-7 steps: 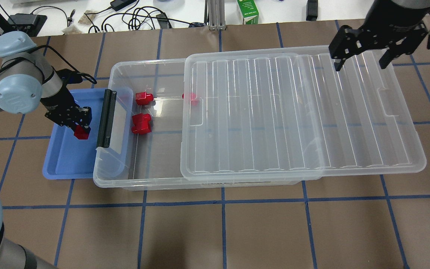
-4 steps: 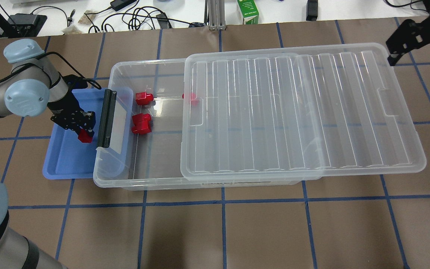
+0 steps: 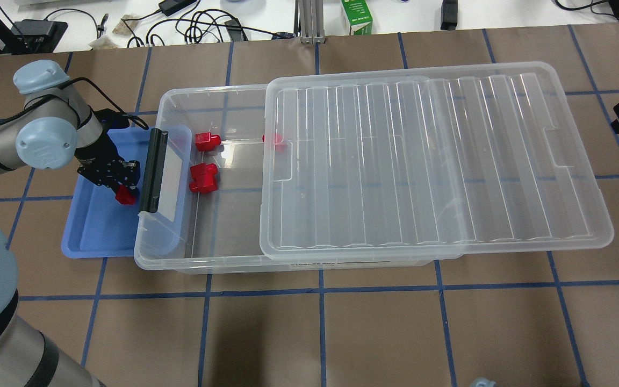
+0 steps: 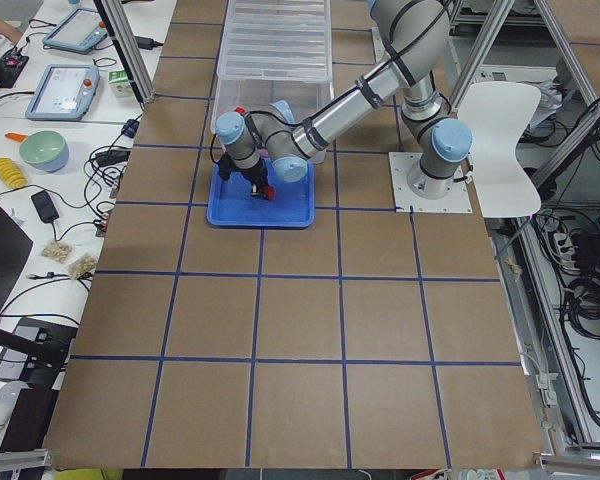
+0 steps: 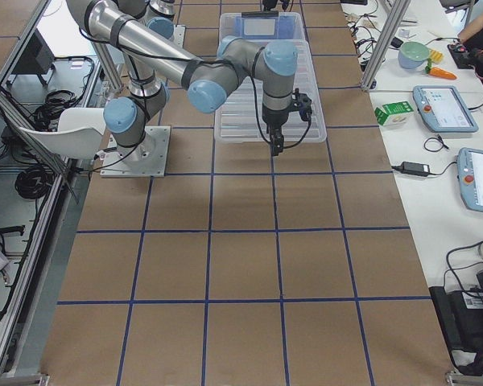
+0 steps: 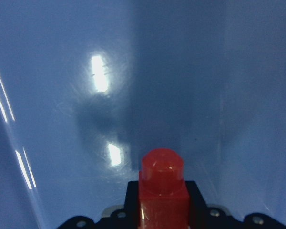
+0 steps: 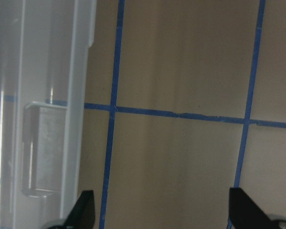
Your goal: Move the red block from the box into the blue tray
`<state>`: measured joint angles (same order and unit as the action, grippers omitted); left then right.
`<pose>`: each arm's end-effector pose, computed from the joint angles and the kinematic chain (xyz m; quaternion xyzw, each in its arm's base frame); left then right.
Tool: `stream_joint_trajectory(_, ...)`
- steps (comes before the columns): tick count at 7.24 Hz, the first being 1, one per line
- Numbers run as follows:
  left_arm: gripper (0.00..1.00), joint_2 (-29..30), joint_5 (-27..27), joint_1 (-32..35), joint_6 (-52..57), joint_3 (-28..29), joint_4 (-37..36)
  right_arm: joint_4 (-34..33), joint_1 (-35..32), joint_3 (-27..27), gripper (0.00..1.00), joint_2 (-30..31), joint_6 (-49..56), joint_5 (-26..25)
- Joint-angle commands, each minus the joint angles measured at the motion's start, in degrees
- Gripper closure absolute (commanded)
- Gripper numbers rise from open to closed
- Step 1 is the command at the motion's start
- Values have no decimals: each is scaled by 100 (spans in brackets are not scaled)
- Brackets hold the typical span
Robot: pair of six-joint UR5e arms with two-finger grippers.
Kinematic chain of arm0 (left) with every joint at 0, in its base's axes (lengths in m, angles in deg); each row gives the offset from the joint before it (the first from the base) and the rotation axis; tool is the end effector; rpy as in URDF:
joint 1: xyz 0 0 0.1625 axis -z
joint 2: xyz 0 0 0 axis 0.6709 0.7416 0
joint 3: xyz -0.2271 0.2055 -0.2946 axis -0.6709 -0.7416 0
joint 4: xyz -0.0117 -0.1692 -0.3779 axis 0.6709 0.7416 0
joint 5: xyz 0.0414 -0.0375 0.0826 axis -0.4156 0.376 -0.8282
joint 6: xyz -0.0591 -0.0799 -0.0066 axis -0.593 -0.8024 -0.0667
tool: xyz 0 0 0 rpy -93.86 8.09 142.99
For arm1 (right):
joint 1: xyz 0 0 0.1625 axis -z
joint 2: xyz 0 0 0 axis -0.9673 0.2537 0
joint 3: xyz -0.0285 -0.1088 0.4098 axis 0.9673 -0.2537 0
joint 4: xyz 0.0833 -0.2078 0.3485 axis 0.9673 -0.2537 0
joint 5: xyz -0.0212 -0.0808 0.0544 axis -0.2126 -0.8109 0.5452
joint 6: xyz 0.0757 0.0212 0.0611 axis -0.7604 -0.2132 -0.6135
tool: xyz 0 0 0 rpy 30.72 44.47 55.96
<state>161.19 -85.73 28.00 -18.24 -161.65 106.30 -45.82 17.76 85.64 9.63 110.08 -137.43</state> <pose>0.0762 -0.5903 0.1826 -0.0364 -0.9924 -0.1151 0.0221 -0.1717 -0.5171 0.4006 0.0564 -0.9981 0.0183 0.0172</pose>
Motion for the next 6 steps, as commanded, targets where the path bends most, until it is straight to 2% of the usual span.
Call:
stream_joint_trajectory(1,14,38,2,0,-3,-7,-51,-423,60,392,0,-113,2,-5)
stream_joint_trajectory(2,0,38,-24,0,-20,1,-42,-405,60,444,0,-122,-155,4)
stream_joint_trajectory(4,0,-119,-42,17,-29,27,-16,-361,42,515,0,-113,-524,30)
stream_joint_trajectory(6,0,-539,-42,44,-3,246,290,-378,-2,663,0,-87,-875,65)
